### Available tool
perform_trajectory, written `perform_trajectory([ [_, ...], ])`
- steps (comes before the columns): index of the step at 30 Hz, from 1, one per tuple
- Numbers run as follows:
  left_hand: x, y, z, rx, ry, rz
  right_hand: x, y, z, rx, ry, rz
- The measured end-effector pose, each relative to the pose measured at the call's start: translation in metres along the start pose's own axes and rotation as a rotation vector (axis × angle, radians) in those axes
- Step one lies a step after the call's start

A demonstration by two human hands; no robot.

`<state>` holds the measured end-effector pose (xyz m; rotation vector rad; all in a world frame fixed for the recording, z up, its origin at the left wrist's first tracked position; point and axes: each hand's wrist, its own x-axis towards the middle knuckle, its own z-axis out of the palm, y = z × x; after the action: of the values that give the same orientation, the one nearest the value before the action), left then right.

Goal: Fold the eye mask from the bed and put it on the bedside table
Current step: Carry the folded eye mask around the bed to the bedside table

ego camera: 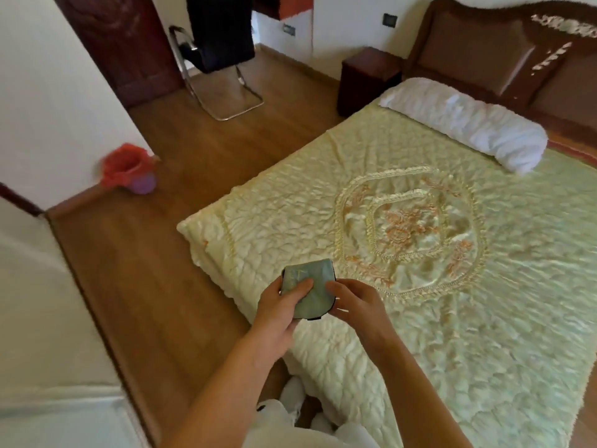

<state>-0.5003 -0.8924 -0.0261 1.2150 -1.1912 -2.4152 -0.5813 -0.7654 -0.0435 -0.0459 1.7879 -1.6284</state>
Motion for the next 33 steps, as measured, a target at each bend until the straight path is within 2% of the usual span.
perform_trajectory([
  [5, -0.031, -0.006, -0.048, -0.129, 0.180, 0.060, -0.005, 0.007, 0.045, -0.082, -0.218, 0.031],
  [13, -0.073, -0.011, -0.109, -0.243, 0.406, 0.133, -0.023, 0.017, 0.110, -0.272, -0.465, 0.018],
  [20, -0.084, 0.005, -0.163, -0.305, 0.524, 0.193, -0.021, 0.020, 0.179, -0.368, -0.594, 0.016],
  [25, -0.064, 0.024, -0.208, -0.351, 0.550, 0.200, -0.003, 0.022, 0.232, -0.426, -0.631, -0.005],
  [33, -0.001, 0.105, -0.311, -0.395, 0.581, 0.216, 0.054, 0.001, 0.369, -0.466, -0.651, 0.002],
])
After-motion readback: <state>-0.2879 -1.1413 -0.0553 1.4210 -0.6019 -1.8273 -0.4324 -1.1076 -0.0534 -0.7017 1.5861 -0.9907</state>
